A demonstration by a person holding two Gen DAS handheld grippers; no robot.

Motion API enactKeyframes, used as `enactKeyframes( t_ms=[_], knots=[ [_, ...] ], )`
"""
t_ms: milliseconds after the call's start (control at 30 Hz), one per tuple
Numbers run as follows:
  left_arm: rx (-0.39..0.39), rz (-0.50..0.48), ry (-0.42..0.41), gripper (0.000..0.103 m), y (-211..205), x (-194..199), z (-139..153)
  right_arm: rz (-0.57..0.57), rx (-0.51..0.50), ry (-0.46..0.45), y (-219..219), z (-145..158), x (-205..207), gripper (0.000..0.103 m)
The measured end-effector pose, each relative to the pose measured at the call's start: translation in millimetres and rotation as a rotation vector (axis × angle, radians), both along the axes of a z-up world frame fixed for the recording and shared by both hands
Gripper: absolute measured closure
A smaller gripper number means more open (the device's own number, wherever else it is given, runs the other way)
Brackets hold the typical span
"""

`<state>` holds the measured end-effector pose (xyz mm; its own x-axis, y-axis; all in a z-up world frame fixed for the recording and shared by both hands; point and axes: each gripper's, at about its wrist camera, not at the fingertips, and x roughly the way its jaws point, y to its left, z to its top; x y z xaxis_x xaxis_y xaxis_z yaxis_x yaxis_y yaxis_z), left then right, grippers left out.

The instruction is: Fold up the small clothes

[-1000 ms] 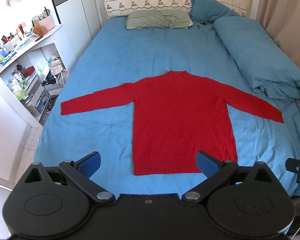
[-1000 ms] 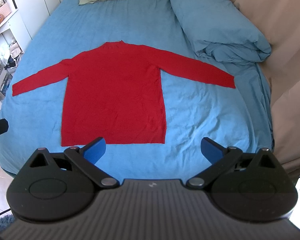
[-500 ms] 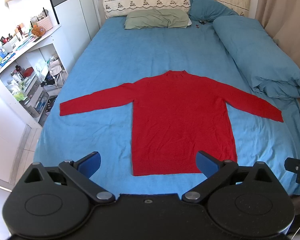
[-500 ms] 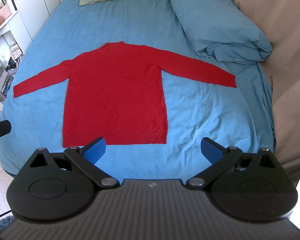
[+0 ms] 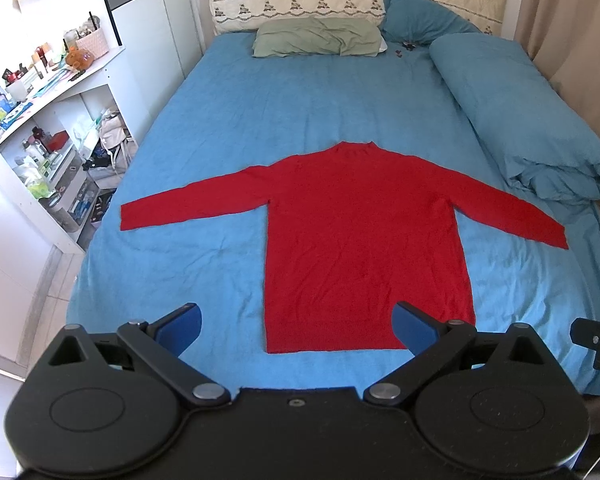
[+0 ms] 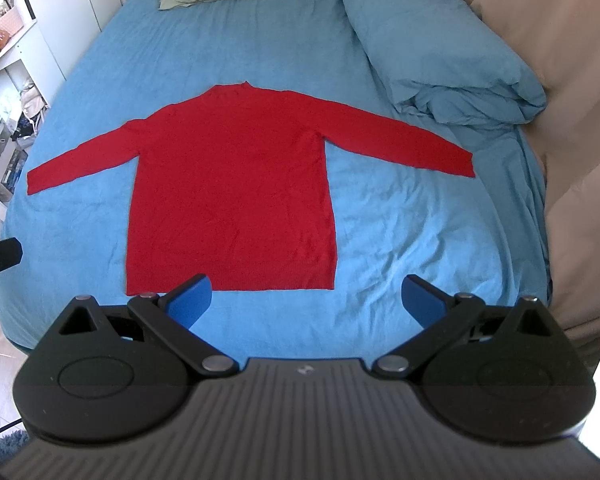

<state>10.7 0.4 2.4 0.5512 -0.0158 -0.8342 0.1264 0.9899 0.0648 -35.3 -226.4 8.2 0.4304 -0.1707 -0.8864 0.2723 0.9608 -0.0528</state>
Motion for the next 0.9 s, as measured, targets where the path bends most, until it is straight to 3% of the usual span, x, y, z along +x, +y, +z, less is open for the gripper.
enactKeyframes(
  t_ms=[900],
  knots=[
    [-0.002,0.011,0.022,0.000,9.0,5.2,2.0,-0.002,0.006,-0.010,6.4,0.8,2.6,0.000]
  ],
)
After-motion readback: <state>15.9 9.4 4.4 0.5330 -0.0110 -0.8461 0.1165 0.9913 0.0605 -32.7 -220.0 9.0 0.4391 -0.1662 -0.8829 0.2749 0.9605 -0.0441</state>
